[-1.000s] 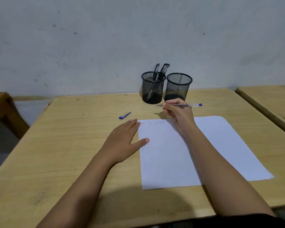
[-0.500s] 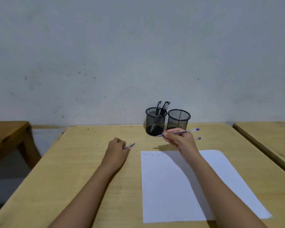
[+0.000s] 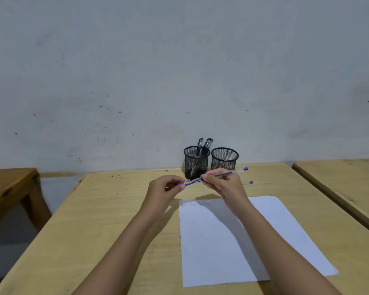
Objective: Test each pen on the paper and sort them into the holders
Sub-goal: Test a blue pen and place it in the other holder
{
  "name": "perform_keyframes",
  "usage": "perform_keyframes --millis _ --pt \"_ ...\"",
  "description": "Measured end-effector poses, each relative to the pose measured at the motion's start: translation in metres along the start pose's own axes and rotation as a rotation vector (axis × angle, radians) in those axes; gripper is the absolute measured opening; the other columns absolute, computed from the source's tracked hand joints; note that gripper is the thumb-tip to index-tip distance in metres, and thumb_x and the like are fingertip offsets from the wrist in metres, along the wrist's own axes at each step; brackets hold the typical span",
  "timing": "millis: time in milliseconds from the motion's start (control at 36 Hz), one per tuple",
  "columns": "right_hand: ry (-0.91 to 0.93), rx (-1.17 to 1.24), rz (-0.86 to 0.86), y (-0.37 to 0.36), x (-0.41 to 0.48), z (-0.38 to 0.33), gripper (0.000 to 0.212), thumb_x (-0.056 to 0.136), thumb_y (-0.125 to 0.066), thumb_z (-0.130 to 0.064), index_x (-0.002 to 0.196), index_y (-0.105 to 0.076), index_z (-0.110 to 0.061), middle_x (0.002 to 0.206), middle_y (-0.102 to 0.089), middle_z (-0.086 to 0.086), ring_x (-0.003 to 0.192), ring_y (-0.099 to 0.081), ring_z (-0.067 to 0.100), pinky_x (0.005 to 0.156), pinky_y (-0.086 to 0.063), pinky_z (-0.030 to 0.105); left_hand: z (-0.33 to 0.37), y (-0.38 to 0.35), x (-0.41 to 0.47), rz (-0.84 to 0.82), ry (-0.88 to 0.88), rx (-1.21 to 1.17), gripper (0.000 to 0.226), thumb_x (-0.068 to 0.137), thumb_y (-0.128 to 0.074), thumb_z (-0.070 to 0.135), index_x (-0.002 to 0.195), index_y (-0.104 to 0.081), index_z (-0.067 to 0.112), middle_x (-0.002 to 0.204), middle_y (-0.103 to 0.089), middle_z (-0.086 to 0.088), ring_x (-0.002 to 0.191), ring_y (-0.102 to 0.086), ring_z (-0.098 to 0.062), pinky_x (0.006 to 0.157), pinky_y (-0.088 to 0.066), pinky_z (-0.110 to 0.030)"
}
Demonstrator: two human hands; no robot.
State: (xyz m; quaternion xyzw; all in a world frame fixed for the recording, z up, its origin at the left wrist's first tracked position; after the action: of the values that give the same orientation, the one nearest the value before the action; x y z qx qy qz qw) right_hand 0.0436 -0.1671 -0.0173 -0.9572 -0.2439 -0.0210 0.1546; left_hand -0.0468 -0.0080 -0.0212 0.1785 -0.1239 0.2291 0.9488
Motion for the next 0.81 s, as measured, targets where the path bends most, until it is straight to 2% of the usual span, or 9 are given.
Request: perform_keyframes --millis 139,250,361,444,500,556,639,750,806 --pt "0.002 -0.002 -0.046 0.000 -0.007 -0.007 0.008 0.074 -0.069 0.007 0.076 -0.065 0.000 0.069 -0.068 0.009 0.064 -0.066 0.014 0.067 -0.054 0.017 0.009 -0.006 -0.002 -0.037 -0.030 -0.020 0.014 0.080 -0.070 0.007 0.084 -0.071 0.021 0.086 -0.070 0.004 0.076 -0.062 -0.007 0.071 -0.046 -0.010" --pt "0.021 -0.040 -0.074 -0.001 -0.013 -0.010 0.011 0.073 -0.070 0.006 0.070 -0.067 -0.005 0.065 -0.067 0.006 0.061 -0.062 0.013 0.063 -0.051 0.017 0.018 -0.013 -0.004 -0.079 -0.051 -0.032 0.013 0.080 -0.070 0.007 0.085 -0.072 0.018 0.081 -0.070 0.006 0.071 -0.060 -0.001 0.069 -0.045 -0.010" --pt "0.052 0.017 -0.063 0.001 -0.017 -0.014 0.012 0.072 -0.069 0.007 0.068 -0.068 -0.005 0.060 -0.065 0.005 0.057 -0.055 0.014 0.059 -0.047 0.018 0.030 -0.019 -0.003 -0.072 -0.070 -0.103 0.021 0.079 -0.070 0.002 0.078 -0.070 0.023 0.077 -0.069 0.009 0.068 -0.061 0.004 0.070 -0.046 -0.009" --pt "0.086 0.032 -0.055 0.002 -0.019 -0.020 0.007 0.062 -0.077 -0.007 0.064 -0.071 -0.010 0.063 -0.066 0.007 0.064 -0.055 0.020 0.064 -0.046 0.024 0.035 -0.022 -0.001 -0.078 -0.081 -0.135 0.020 0.079 -0.069 0.001 0.080 -0.071 0.020 0.079 -0.070 0.005 0.070 -0.061 0.002 0.071 -0.046 -0.011" --pt "0.117 0.001 -0.053 0.003 -0.020 -0.023 0.023 0.053 -0.087 -0.025 0.066 -0.073 -0.013 0.068 -0.067 0.011 0.071 -0.056 0.026 0.067 -0.044 0.031 0.039 -0.025 0.000 -0.074 -0.087 -0.168 0.017 0.079 -0.068 -0.001 0.083 -0.071 0.016 0.081 -0.070 0.001 0.072 -0.063 -0.001 0.072 -0.048 -0.012" --pt "0.128 -0.001 -0.043 0.006 -0.021 -0.025 0.030 0.049 -0.089 -0.031 0.067 -0.073 -0.013 0.072 -0.066 0.015 0.076 -0.055 0.027 0.070 -0.043 0.034 0.042 -0.028 -0.001 -0.069 -0.093 -0.222 0.018 0.079 -0.066 -0.003 0.084 -0.071 0.014 0.082 -0.070 -0.001 0.074 -0.065 -0.002 0.073 -0.049 -0.013" --pt "0.109 0.016 -0.066 0.012 -0.025 -0.032 0.014 0.060 -0.080 -0.016 0.070 -0.071 -0.011 0.072 -0.069 0.010 0.075 -0.058 0.026 0.070 -0.048 0.026 0.045 -0.032 0.000 -0.090 -0.113 -0.268 0.020 0.079 -0.066 -0.004 0.083 -0.071 0.015 0.082 -0.071 -0.002 0.075 -0.066 -0.004 0.075 -0.050 -0.015" --pt "0.092 -0.015 -0.129 0.024 -0.029 -0.045 0.006 0.075 -0.068 -0.004 0.080 -0.065 -0.003 0.073 -0.070 0.007 0.070 -0.066 0.016 0.067 -0.053 0.018 0.051 -0.035 0.005 -0.159 -0.133 -0.217 0.020 0.079 -0.069 0.001 0.083 -0.072 0.019 0.081 -0.073 0.006 0.077 -0.064 -0.007 0.073 -0.048 -0.014" --pt "0.096 -0.025 -0.111 0.034 -0.029 -0.051 0.004 0.081 -0.063 0.001 0.080 -0.066 -0.002 0.069 -0.069 0.006 0.066 -0.066 0.013 0.065 -0.053 0.016 0.052 -0.033 0.008 -0.175 -0.124 -0.182 0.017 0.079 -0.069 0.002 0.085 -0.073 0.018 0.082 -0.072 0.003 0.074 -0.063 -0.004 0.069 -0.046 -0.011"
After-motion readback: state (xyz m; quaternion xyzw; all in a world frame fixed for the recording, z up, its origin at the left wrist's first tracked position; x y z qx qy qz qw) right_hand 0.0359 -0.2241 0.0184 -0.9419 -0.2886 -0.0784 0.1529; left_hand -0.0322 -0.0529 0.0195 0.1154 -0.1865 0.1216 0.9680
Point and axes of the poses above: each hand's wrist, its own x-axis towards the middle knuckle, its own y-axis out of the back of the hand, z = x × y, the point moved 4 cm from there along x, towards the middle knuckle
